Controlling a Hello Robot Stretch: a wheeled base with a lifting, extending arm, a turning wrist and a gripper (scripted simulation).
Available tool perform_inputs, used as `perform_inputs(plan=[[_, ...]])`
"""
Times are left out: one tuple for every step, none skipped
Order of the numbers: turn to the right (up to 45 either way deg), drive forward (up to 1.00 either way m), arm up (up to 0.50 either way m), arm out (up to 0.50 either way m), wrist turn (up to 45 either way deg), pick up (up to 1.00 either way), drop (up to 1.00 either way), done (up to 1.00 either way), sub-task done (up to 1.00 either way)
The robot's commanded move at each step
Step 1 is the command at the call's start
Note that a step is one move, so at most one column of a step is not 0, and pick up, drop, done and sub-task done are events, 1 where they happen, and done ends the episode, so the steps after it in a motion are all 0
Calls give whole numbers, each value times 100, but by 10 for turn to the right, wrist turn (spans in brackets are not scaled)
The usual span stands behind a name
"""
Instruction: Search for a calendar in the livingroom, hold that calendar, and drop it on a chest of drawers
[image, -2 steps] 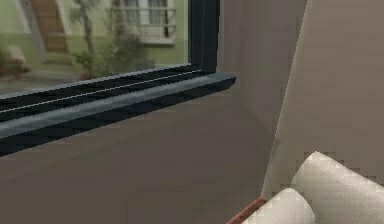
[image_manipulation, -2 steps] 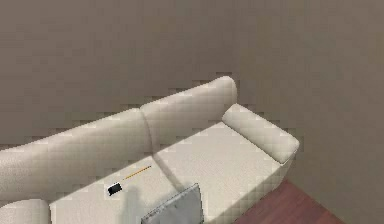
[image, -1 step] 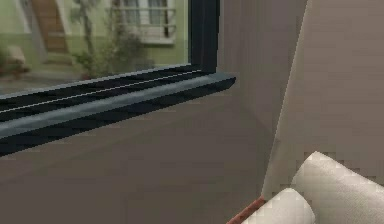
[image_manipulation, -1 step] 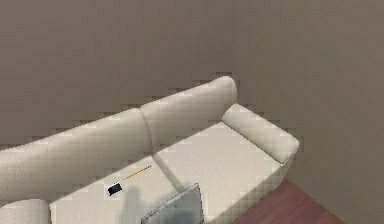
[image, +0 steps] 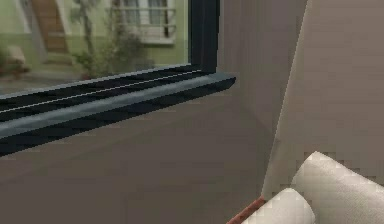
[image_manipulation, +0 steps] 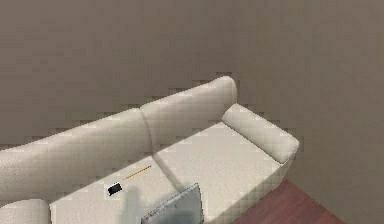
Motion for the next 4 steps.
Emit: perform_inputs(plan=[[0, 0, 0, 0, 450, 0, 0, 0, 0], [0, 0, 0, 0, 450, 0, 0, 0, 0], [0, 0, 0, 0, 30, 0, 0, 0, 0], [0, 0, -30, 0, 0, 0, 0, 0, 0]])
